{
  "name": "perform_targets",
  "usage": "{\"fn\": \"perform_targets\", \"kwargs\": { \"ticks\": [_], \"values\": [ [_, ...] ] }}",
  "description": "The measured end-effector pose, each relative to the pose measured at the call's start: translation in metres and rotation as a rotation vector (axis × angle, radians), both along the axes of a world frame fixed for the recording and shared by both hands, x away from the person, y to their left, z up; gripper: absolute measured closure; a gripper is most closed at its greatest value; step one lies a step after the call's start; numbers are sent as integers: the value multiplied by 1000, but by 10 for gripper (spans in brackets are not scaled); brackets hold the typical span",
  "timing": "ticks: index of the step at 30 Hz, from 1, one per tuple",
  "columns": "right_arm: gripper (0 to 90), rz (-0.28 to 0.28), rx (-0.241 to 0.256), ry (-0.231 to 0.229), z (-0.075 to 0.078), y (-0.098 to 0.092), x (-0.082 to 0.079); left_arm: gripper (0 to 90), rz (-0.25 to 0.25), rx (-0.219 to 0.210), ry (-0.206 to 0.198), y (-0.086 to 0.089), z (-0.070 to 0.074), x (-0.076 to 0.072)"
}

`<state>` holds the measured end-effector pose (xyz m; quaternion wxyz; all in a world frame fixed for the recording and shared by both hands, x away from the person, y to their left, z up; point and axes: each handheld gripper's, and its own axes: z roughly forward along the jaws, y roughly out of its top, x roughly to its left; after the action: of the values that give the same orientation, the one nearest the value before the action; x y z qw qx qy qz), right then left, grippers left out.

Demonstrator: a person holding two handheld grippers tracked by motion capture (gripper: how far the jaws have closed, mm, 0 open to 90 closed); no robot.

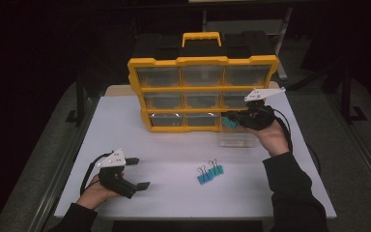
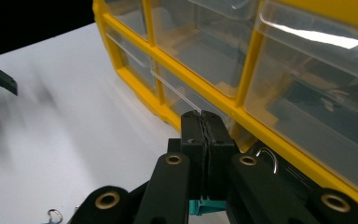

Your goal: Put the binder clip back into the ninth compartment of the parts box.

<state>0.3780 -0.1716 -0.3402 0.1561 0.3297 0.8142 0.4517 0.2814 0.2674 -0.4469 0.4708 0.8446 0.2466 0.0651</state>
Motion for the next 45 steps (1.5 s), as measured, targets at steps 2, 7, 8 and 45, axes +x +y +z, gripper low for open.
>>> {"fn": "perform_targets", "kwargs": {
  "ticks": [2,7,8,45],
  "values": [
    [869,-4,-8,3,-4,0,2,5,-2,-1,-1,0,0,0],
    [870,-19,-18,30,-15,-1,6,5,-1,-1,-4,0,0,0],
    [870,-20,-19,35,-17,-1,7,5,-1,0,-4,0,0,0],
    [760,5,-15,75,-19,0,2,5,-5,-1,-4,0,0,0]
  ]
}}
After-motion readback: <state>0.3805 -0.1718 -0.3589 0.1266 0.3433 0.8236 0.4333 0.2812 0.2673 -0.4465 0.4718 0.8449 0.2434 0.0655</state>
